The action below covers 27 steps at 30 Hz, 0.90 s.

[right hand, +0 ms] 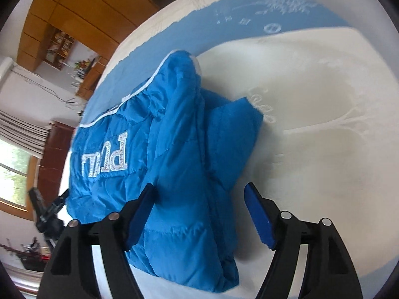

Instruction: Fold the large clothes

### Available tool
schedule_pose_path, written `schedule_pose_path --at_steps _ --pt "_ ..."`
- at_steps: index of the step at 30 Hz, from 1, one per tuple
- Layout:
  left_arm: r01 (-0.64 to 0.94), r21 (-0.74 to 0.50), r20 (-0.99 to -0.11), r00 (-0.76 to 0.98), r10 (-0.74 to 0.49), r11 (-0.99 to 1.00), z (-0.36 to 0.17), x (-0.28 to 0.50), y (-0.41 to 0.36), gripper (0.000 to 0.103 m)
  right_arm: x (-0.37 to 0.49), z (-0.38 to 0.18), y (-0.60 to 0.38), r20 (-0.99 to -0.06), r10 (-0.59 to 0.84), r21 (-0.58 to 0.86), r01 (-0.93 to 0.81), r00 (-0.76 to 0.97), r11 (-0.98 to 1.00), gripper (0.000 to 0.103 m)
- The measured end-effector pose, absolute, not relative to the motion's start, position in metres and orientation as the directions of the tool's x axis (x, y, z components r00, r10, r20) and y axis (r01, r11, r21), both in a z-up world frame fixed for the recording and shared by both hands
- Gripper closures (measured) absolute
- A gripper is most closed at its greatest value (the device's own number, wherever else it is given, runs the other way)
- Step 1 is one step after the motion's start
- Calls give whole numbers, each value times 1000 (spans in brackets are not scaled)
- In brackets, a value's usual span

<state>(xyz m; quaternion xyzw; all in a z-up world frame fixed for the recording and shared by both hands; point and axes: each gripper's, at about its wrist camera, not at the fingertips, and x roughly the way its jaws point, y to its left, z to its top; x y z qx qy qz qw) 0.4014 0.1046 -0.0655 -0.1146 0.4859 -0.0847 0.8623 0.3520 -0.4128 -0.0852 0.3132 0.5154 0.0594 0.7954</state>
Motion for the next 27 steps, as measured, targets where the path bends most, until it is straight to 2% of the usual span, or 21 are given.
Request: schedule_pose_path --at_steps 3,5,7,8,9,10,11,12,13,14,15,17,19,27 --pt "34 -343 -813 491 -314 939 -75 413 107 16 358 -96 -415 -760 465 602 221 455 768 24" --pt "28 -394 -804 474 -359 919 -82 417 109 16 363 -104 -416 -735 499 635 209 459 743 17" --pt "15 -462 -792 443 -420 887 -91 425 108 17 368 -105 -414 -718 505 645 186 479 741 16" --pt "12 -477 -789 434 -434 879 -94 428 105 19 369 -104 -412 -718 501 643 184 483 743 19" --pt "17 -467 -793 433 -428 884 -94 428 101 27 372 -104 -409 -723 493 633 178 485 753 23" --pt "26 -449 -799 435 -415 893 -91 428 96 39 374 -103 -406 -730 484 622 176 483 763 39" --pt "36 -429 -802 444 -399 903 -86 426 90 46 375 -102 -403 -727 491 626 170 481 761 52" --pt "46 -408 -805 452 -383 912 -81 424 86 61 375 -100 -401 -717 502 637 162 484 753 58" --pt "53 -386 -808 462 -365 921 -76 421 82 73 374 -95 -398 -712 503 636 148 490 757 70" --pt "59 -368 -811 469 -351 928 -70 417 78 77 371 -90 -395 -715 493 625 137 496 768 77" --pt "58 -360 -811 474 -343 931 -65 414 76 82 368 -84 -393 -716 483 613 123 505 780 80" --pt "44 -373 -799 493 -345 927 -54 407 78 86 359 -70 -390 -700 481 613 98 529 784 86" --pt "46 -387 -779 519 -354 921 -42 398 80 88 350 -55 -388 -671 502 635 74 546 769 88" --pt "145 -381 -718 576 -391 913 22 313 78 89 268 12 -361 -648 509 585 -59 567 809 89"
